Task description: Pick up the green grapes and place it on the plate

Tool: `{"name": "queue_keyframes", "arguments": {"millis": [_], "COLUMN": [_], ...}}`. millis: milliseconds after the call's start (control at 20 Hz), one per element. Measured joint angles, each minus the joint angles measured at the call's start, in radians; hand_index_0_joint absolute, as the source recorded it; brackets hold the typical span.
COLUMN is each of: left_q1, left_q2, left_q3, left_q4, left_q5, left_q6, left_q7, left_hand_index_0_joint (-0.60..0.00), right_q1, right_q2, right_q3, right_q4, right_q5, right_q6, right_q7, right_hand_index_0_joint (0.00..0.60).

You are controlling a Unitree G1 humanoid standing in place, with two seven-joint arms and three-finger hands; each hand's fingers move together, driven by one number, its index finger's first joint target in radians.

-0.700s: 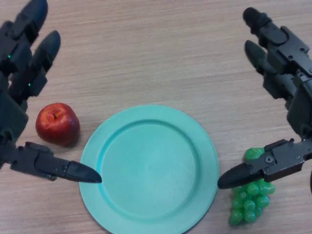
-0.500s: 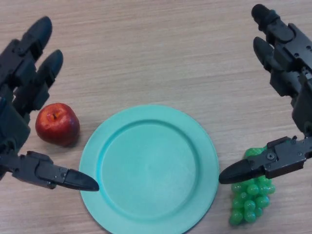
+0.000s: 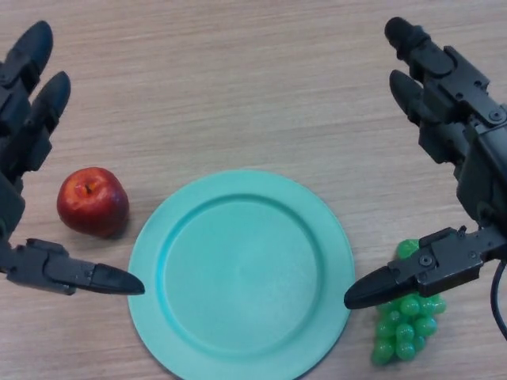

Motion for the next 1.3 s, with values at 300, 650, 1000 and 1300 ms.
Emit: {"name": "queue_keyframes", "arguments": {"millis": [300,650,1000,1300], "left_q1": [-0.014,-0.02,0.002,0.008], "left_q2": [0.015,0.027,0.017,0.009], "left_q3": [0.014,0.043,0.042,0.044], "left_q4": [0.143,0.164,0.162,0.161], "left_q5": [0.033,0.068,0.07,0.075], "left_q6": [-0.064,-0.073,-0.089,-0.097], "left_q7": [-0.004,0.004,0.005,0.006], "left_hand_index_0_joint": [0.0,0.0,0.0,0.0], "right_q1": [0.151,0.223,0.082,-0.012], "right_q2": [0.012,-0.012,-0.073,-0.095], "right_q3": [0.043,0.029,-0.082,-0.066], "right_q4": [0.073,0.338,0.679,0.994], "right_q5": [-0.151,-0.344,-0.487,-0.686], "right_q6": [-0.093,-0.489,-0.936,-1.239], "right_q7": [0.004,0.141,0.399,0.407], "right_hand_index_0_joint": [0.0,0.0,0.0,0.0]}}
